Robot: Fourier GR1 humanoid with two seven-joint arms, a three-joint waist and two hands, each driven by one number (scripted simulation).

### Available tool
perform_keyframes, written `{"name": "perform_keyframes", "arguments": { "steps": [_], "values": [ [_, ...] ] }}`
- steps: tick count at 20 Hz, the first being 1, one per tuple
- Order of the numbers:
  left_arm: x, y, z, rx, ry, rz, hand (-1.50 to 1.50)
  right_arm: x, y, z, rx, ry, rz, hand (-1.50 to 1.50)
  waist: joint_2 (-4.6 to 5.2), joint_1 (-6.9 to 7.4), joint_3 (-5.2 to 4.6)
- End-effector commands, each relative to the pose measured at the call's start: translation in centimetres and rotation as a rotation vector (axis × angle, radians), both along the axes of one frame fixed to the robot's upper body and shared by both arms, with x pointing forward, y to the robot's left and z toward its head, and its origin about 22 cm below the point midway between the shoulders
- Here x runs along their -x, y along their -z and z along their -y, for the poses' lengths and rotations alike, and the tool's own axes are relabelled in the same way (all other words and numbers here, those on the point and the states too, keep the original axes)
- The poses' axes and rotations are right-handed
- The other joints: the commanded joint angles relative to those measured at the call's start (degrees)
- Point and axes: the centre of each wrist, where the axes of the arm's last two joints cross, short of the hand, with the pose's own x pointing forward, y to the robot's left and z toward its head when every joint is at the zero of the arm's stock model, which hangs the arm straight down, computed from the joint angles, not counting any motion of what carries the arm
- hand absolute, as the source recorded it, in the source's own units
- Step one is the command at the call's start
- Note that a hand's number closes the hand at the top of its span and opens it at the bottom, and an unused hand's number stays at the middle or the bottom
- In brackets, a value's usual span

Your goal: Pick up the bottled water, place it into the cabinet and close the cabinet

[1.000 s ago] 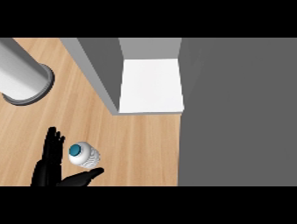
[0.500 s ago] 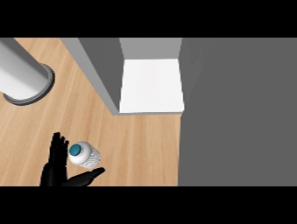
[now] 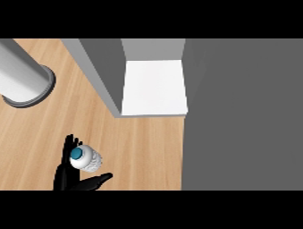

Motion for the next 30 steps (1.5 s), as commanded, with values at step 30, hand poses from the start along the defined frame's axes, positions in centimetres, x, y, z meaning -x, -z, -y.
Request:
{"name": "perform_keyframes", "arguments": {
  "steps": [30],
  "values": [
    [-9.0,-5.6,-6.1,0.100,0.268,0.241,1.50,1.8,-3.3,-1.5,-0.057,-0.025,0.085,-1.50,-0.09,0.53,0.14]
  ]
}}
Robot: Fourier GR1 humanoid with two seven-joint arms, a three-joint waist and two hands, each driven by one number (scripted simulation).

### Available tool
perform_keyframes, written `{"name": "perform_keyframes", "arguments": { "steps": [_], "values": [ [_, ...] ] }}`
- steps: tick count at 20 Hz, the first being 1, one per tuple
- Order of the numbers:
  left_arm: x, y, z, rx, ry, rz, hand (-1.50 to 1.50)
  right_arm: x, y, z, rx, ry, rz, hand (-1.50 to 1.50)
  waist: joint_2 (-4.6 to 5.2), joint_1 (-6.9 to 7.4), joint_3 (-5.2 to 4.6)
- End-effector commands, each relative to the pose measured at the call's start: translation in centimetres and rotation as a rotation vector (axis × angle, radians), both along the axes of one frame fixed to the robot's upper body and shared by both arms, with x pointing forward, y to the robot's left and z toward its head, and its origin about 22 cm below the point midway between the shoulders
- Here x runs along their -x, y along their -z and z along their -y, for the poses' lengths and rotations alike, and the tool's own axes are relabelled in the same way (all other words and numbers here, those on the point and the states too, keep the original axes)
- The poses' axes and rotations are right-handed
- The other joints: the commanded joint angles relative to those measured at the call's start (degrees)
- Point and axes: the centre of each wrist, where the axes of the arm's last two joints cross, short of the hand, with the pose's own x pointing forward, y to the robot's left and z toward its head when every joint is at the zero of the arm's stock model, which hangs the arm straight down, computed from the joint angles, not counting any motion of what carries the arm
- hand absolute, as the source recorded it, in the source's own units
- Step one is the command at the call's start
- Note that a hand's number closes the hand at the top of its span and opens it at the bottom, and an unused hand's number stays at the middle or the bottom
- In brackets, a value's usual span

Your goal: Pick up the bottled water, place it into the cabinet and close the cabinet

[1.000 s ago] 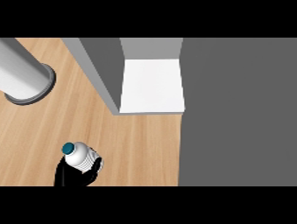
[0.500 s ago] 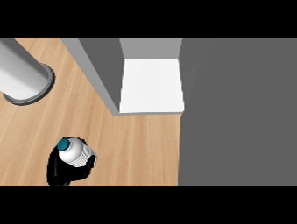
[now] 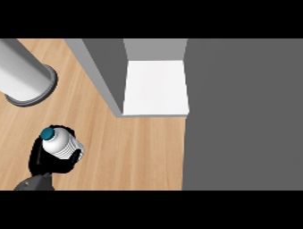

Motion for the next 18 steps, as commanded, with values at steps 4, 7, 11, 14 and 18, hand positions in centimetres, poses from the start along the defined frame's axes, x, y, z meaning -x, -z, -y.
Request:
{"name": "perform_keyframes", "arguments": {
  "steps": [4,7,11,14,18],
  "values": [
    [-2.1,-3.1,4.7,-0.033,0.067,0.026,1.50,0.3,-2.9,-2.1,-0.018,-0.018,0.071,-1.50,-0.06,0.48,0.05],
    [-1.0,-3.5,8.5,-0.018,0.108,0.037,1.50,1.0,-4.0,-2.6,-0.008,-0.020,0.059,-1.50,-0.21,0.58,0.03],
    [-4.0,-6.8,11.6,-0.041,0.109,0.035,1.50,0.8,-3.4,-2.3,0.016,-0.025,0.072,-1.50,-0.14,-0.02,0.04],
    [-5.1,-7.8,14.5,-0.063,0.104,0.048,1.50,0.6,-3.6,-1.3,-0.010,-0.040,0.064,-1.50,0.00,-0.14,0.01],
    [-5.0,-10.2,18.1,-0.078,0.111,0.054,1.50,0.2,-4.4,-1.7,0.007,-0.036,0.069,-1.50,0.02,-0.24,-0.03]
  ]
}}
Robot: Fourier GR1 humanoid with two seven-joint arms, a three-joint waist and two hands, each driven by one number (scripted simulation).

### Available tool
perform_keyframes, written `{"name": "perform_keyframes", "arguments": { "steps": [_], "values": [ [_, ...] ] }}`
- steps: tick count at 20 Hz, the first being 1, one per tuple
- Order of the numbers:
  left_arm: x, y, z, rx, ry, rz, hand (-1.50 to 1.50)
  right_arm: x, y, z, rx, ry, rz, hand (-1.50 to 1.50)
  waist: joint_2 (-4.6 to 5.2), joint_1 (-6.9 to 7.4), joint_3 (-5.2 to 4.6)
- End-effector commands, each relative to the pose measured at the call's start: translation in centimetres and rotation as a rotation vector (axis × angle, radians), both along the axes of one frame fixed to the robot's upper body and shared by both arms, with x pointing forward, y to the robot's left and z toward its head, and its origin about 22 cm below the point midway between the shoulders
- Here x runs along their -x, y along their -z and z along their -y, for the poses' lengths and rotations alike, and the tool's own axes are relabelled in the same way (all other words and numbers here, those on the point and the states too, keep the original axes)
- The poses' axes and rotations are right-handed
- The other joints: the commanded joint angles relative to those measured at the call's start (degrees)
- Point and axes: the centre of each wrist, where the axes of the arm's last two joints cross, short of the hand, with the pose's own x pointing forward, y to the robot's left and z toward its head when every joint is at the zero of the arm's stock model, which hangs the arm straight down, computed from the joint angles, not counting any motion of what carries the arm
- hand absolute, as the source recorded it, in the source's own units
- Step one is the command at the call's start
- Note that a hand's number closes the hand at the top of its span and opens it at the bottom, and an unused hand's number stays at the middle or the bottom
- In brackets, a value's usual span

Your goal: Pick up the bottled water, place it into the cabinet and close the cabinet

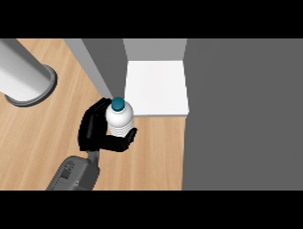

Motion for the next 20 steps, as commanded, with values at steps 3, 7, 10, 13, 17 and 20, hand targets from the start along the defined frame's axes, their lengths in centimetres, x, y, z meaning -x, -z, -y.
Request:
{"name": "perform_keyframes", "arguments": {
  "steps": [3,7,10,13,17,20],
  "values": [
    [-2.4,-4.5,4.6,-0.033,-0.023,0.026,1.50,0.1,-3.2,-2.7,-0.008,-0.054,0.053,-1.50,0.14,-0.33,-0.01],
    [-3.3,-4.6,6.8,-0.080,-0.063,-0.006,1.50,-0.4,-2.2,-2.5,-0.028,-0.056,0.072,-1.50,0.23,-0.57,0.00],
    [-5.1,-5.2,6.2,-0.131,-0.115,-0.015,1.50,0.5,-3.5,-2.2,-0.013,-0.075,0.066,-1.50,0.15,-0.93,-0.02],
    [-5.4,-3.7,6.7,-0.187,-0.128,-0.055,1.50,0.8,-2.6,-2.2,-0.055,-0.056,0.069,-1.50,0.20,-1.18,-0.02],
    [-7.6,-4.5,7.6,-0.236,-0.159,-0.100,1.50,0.5,-2.6,-2.3,-0.051,-0.071,0.055,-1.50,0.43,-1.75,-0.04],
    [-8.4,-3.9,7.1,-0.216,-0.165,-0.110,1.50,0.2,-2.2,-2.0,-0.052,-0.083,0.055,-1.50,0.49,-1.72,-0.03]
  ]
}}
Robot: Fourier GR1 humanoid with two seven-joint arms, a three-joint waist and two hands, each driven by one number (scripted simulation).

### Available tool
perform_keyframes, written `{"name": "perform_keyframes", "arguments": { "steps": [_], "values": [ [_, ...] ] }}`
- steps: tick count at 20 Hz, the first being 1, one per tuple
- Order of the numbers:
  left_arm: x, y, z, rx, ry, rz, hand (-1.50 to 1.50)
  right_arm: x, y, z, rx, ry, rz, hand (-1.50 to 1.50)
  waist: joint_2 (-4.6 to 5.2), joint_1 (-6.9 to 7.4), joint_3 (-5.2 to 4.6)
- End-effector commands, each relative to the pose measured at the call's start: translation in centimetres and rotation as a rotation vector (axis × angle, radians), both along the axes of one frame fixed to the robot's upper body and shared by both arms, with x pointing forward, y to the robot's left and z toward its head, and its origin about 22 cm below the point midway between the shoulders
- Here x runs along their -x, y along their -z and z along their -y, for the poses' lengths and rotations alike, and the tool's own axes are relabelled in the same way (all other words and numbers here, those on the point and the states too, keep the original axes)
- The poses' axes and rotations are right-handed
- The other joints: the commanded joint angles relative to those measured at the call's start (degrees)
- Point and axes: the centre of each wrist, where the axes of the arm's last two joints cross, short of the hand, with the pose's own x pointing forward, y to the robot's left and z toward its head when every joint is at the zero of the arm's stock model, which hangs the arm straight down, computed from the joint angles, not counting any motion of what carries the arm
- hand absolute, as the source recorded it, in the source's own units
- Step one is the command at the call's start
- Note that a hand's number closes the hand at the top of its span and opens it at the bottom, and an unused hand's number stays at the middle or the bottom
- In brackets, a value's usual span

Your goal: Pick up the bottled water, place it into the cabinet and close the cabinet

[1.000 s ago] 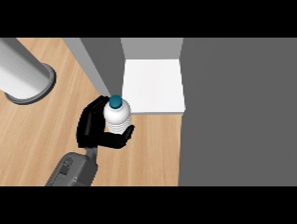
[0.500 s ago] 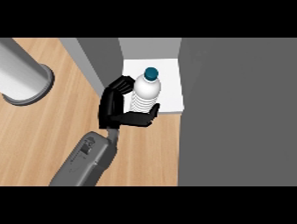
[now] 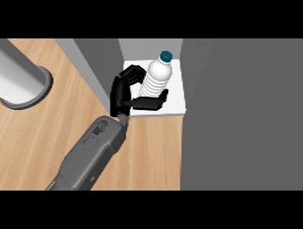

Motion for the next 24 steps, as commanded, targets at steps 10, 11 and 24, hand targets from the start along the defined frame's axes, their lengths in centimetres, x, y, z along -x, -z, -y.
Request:
{"name": "perform_keyframes", "arguments": {
  "steps": [10,11,24],
  "values": [
    [-4.2,-0.6,0.5,-0.048,-0.057,-0.017,1.50,-0.2,-2.3,-0.7,-0.034,-0.054,0.041,-1.50,0.42,-0.93,-0.01],
    [-4.8,-1.3,0.4,-0.051,-0.075,0.009,1.50,0.4,-2.4,-0.8,-0.037,-0.060,0.041,-1.50,0.34,-0.91,-0.01],
    [-7.3,-3.0,0.7,-0.233,-0.128,0.007,-1.50,-0.4,-1.9,-1.0,-0.026,-0.076,0.057,-1.50,1.07,-1.96,-0.01]
  ]
}}
